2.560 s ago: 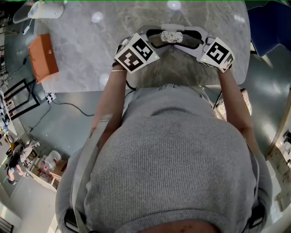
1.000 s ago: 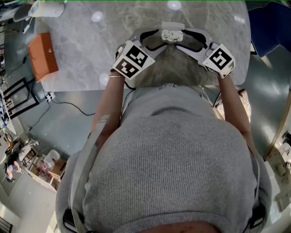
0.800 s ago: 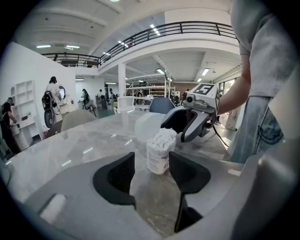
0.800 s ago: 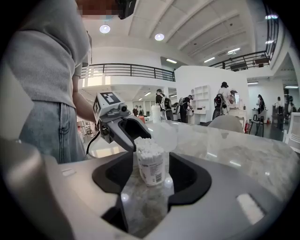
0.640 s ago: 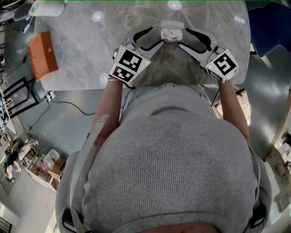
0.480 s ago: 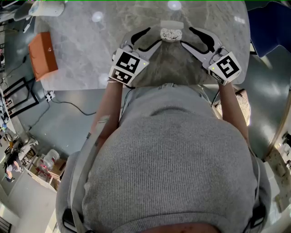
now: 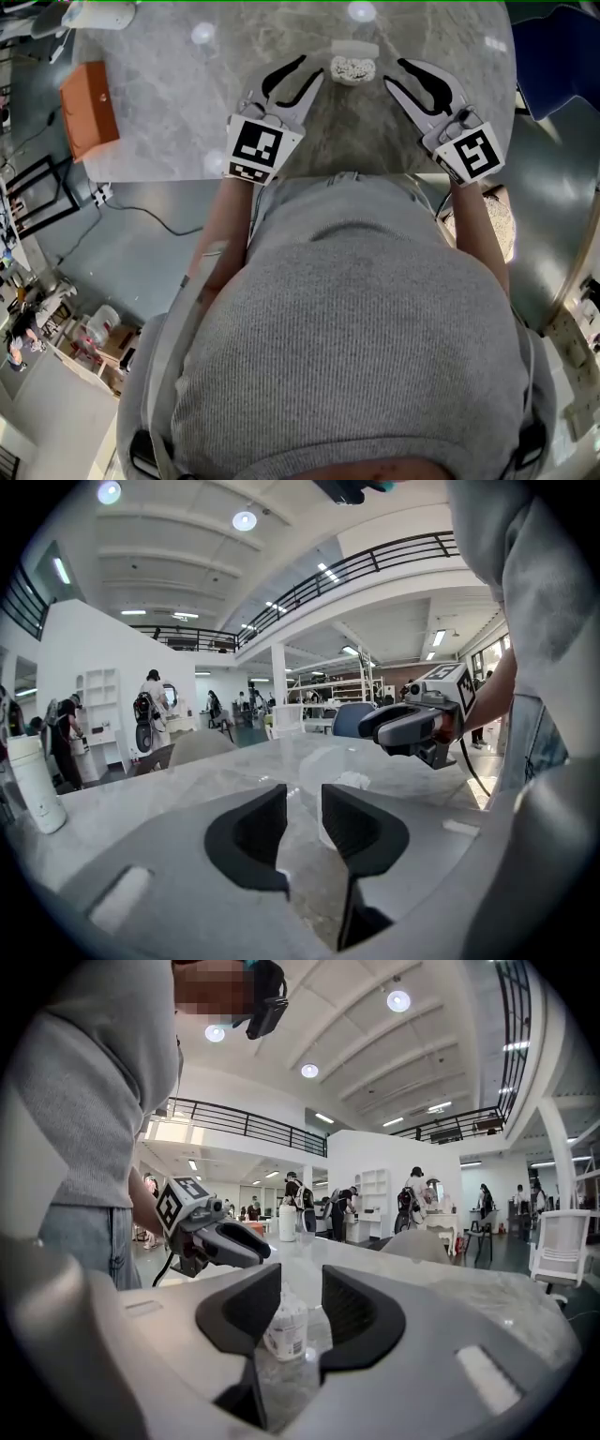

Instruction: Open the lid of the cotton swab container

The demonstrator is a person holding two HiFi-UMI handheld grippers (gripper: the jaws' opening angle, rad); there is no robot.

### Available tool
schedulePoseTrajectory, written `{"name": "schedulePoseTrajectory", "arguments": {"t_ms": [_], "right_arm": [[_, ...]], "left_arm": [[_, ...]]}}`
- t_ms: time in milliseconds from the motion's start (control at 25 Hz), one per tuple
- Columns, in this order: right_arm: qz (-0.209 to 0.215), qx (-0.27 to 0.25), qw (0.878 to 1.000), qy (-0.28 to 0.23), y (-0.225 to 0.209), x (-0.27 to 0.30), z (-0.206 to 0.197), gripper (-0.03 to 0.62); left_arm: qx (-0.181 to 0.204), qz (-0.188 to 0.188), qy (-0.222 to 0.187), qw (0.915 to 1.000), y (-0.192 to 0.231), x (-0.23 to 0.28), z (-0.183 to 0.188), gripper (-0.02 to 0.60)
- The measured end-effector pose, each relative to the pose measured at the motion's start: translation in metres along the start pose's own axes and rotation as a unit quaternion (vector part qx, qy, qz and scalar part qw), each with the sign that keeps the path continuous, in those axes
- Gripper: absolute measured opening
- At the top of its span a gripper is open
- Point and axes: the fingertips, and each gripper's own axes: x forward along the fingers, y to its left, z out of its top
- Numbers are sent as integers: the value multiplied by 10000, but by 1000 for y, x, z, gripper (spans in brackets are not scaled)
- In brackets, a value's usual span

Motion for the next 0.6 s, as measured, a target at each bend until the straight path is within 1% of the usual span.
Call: {"name": "schedulePoseTrajectory", "arguments": {"t_ms": [80, 160, 280, 400, 600], "right_arm": [[-70, -11, 9999, -76, 0, -2, 5, 122], [-140, 2, 9998, -110, -2, -5, 7, 97], [-233, -8, 9996, -152, -9, -10, 1, 63], [-367, 57, 9991, -205, -15, -14, 1, 42], [-509, 178, 9981, -283, -17, -20, 8, 3]], "left_arm": [[-9, 111, -98, 9999, 2, -3, 5, 97], [-7, 154, -133, 9998, 1, -5, 7, 86], [9, 250, -166, 9996, 2, -8, 9, 58], [-29, 423, -256, 9988, 6, -13, 14, 29], [-59, 677, -416, 9968, 9, -19, 24, 0]]}}
